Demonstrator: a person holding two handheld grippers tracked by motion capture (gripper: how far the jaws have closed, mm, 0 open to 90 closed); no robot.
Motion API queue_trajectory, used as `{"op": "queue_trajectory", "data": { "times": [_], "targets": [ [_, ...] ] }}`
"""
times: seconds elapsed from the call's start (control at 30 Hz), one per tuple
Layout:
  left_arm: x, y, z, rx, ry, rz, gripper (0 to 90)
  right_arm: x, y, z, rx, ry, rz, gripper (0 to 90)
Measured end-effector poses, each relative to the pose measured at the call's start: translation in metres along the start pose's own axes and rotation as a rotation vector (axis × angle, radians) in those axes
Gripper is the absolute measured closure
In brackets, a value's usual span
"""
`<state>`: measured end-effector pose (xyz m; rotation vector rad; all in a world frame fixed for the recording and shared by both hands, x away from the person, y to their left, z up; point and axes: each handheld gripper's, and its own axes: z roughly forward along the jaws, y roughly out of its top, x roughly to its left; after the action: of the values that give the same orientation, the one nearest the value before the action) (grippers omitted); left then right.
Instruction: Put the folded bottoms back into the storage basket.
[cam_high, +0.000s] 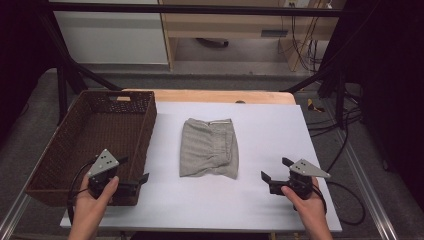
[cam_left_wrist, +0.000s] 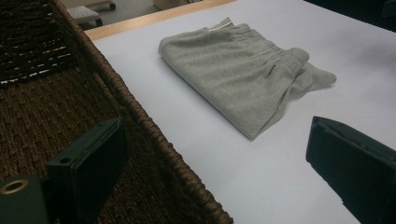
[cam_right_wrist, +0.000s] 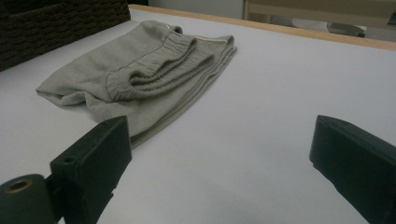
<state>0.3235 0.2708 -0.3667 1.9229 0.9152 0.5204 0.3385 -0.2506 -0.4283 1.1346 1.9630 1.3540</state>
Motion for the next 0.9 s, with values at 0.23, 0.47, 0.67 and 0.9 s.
{"op": "queue_trajectory", "data": {
  "times": [0.23, 0.47, 0.67, 0.9],
  "targets": [
    [0.0, 0.0, -0.001, -0.004, -0.001, -0.003, 5.5, 0.006, 0.001, 0.004, 0.058, 0.0, 0.001, 7.9],
    [0.001, 0.0, -0.002, -0.019, 0.011, -0.007, 5.5, 0.012, 0.001, 0.009, 0.132, 0.034, 0.013, 10.5],
    [0.001, 0.0, -0.002, -0.02, 0.007, -0.007, 5.5, 0.027, 0.002, 0.016, 0.182, 0.071, -0.028, 11.7],
    [0.001, -0.001, -0.001, -0.013, -0.003, -0.006, 5.4, 0.045, 0.002, 0.031, 0.277, 0.077, -0.081, 15.7]
  ]
}}
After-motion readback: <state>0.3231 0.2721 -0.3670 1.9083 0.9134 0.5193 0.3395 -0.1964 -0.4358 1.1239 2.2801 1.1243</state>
